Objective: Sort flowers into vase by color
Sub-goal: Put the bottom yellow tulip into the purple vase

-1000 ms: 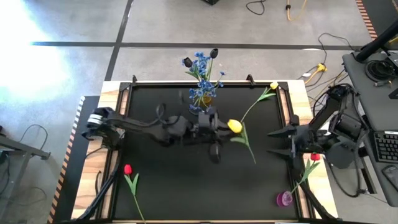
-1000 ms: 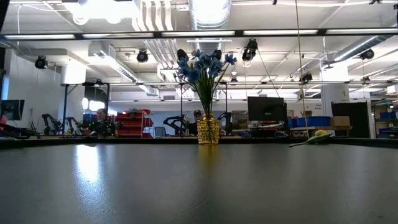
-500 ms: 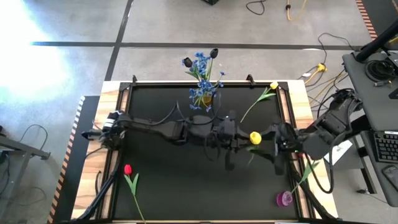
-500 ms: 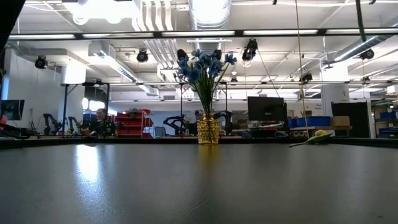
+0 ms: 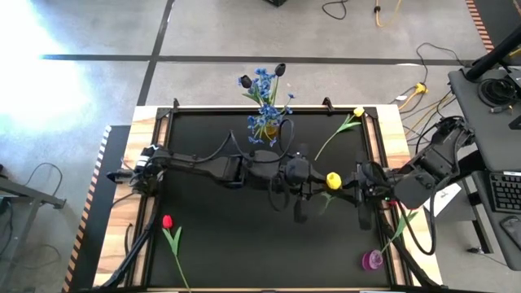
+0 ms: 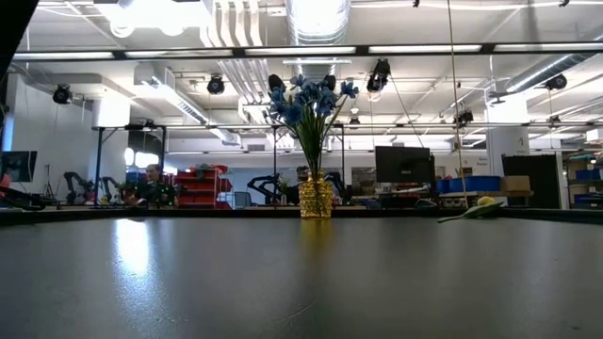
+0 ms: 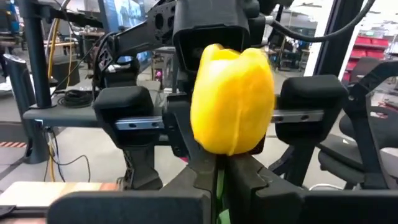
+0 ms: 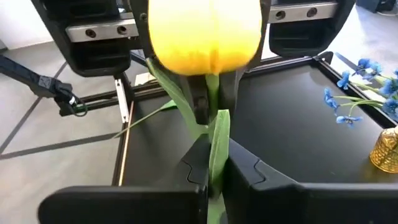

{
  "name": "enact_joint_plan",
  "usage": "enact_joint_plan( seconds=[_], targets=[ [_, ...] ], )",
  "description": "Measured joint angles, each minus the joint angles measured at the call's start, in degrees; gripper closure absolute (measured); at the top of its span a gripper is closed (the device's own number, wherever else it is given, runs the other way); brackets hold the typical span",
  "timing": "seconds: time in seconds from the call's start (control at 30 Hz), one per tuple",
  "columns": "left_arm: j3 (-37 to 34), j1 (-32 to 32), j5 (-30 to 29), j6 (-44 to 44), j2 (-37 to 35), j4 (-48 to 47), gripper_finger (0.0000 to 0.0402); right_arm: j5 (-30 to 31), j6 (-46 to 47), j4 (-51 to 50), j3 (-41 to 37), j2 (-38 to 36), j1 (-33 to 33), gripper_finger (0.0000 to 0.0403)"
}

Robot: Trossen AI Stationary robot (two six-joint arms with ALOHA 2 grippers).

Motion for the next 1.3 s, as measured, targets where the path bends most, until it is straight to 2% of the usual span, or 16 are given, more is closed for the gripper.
enact_joint_plan(
  seconds=[0.13, 0.3, 0.43, 0.53, 0.73, 1.0, 1.13, 1.3],
  targets=[
    [2.0, 0.0, 0.0, 0.0, -0.9, -9.0, 0.0373, -1.4, 0.6, -0.3, 0.0, -0.4, 0.0, 0.0389],
    [6.8, -0.4, -0.9, -1.5, -2.0, -28.9, 0.0321, -9.5, 2.2, -0.9, 0.0, -2.4, 0.5, 0.0390],
    [9.5, -1.3, -3.6, -5.7, -2.1, -44.1, 0.0283, -11.7, 2.3, -2.7, -0.3, -3.4, 5.1, 0.0390],
    [9.3, -2.4, -4.5, -10.8, -2.1, -51.3, 0.0262, -11.8, 4.4, -6.4, -1.1, -3.6, 11.3, 0.0390],
    [6.7, -5.7, -4.5, -21.9, -2.1, -56.9, 0.0245, -7.9, 9.9, -6.8, -4.4, -4.0, 23.8, 0.0390],
    [1.0, -10.1, -6.0, -39.3, -2.1, -61.7, 0.0244, -0.1, 17.3, -9.5, -7.1, -3.9, 35.8, 0.0391],
    [-1.5, -12.9, -2.6, -49.9, -2.2, -65.8, 0.0244, 2.5, 19.5, -9.6, -8.6, -3.9, 39.1, 0.0391],
    [-3.7, -16.7, 0.9, -59.3, -2.5, -70.0, 0.0244, 2.9, 20.3, -9.5, -10.4, -3.8, 39.6, 0.0391]
  ],
)
